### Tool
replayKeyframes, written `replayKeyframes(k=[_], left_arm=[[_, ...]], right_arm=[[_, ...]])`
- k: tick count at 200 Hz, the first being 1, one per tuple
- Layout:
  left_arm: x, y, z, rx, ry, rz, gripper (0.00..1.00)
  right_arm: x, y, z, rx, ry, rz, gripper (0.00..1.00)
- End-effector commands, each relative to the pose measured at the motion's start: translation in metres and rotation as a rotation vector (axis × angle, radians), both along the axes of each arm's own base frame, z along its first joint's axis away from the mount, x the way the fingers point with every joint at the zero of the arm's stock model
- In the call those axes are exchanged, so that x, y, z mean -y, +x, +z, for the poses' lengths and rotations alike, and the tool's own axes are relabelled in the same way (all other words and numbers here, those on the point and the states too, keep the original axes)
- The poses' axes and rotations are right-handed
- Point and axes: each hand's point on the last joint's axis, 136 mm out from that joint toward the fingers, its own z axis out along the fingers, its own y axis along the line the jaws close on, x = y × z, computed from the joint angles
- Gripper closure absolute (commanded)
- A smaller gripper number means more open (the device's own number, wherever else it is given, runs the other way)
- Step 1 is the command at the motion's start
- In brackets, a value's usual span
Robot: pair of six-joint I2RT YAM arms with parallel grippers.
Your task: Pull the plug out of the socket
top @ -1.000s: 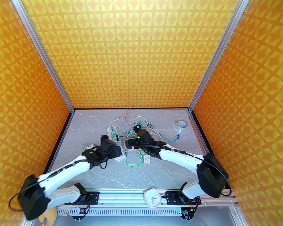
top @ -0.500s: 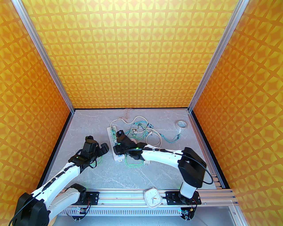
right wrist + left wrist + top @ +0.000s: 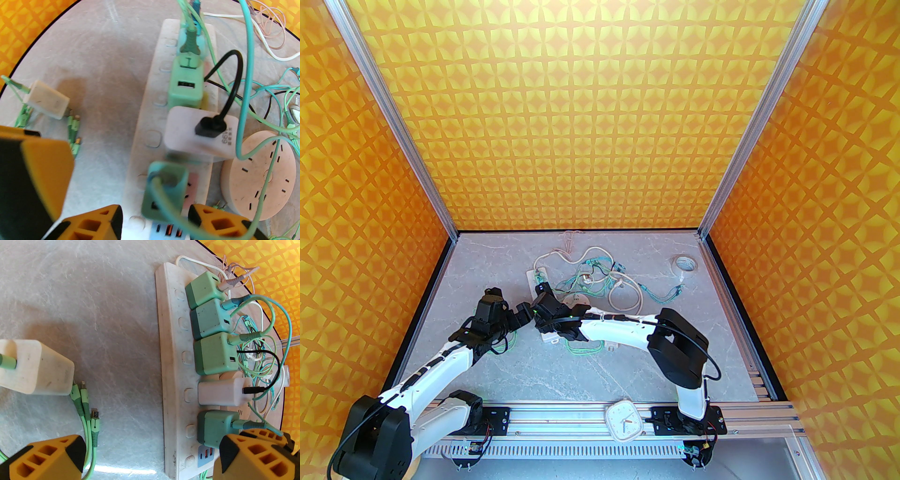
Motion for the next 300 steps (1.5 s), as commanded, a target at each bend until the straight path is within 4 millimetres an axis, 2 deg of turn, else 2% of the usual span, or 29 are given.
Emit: replayKeyframes(k=[1,18,21,28,65,79,107,158,179,249,300], left_arm=[[0.006,0.002,-0.002,0.008,-0.025,-0.033,0.01],[0.006,0.002,-0.001,0.006,-0.031,-0.025,0.0],[0.005,0.002,-0.01,-0.023,-0.026,-0.018,0.0],[0.003,0.002,-0.014,-0.035,-0.025,-0.009,0.01],[-0.005,0.008,-0.021,-0.055,-0.03,0.025,0.09],[-0.001,0.011,-0.022,-0.058,-0.061,0.013,0.14],[0.018,0.019,-0.027,-0.065,-0.145,-0.047,0.23],[0.035,0.024,-0.047,-0.097,-0.23,-0.087,0.34],[0.037,0.024,-0.052,-0.11,-0.24,-0.088,0.34],[0.046,0.023,-0.053,-0.092,-0.273,-0.121,0.38],[0.056,0.023,-0.067,-0.137,-0.278,-0.135,0.42]], right_arm=[[0.0,0.014,0.0,0.045,-0.035,-0.024,0.49],[0.0,0.02,-0.003,0.058,-0.048,-0.033,0.5],[0.0,0.021,-0.005,0.058,-0.052,-0.033,0.5],[0.0,0.023,-0.007,0.063,-0.059,-0.036,0.5],[-0.003,0.031,-0.014,0.074,-0.067,-0.022,0.53],[-0.005,0.033,-0.016,0.082,-0.07,-0.013,0.55],[-0.005,0.033,-0.019,0.092,-0.077,0.006,0.66],[-0.003,0.033,-0.015,0.113,-0.09,0.022,0.7],[-0.001,0.034,-0.016,0.107,-0.088,0.025,0.71],[0.002,0.036,-0.019,0.071,-0.063,0.0,0.71],[0.008,0.042,-0.017,0.048,-0.041,0.0,0.71]])
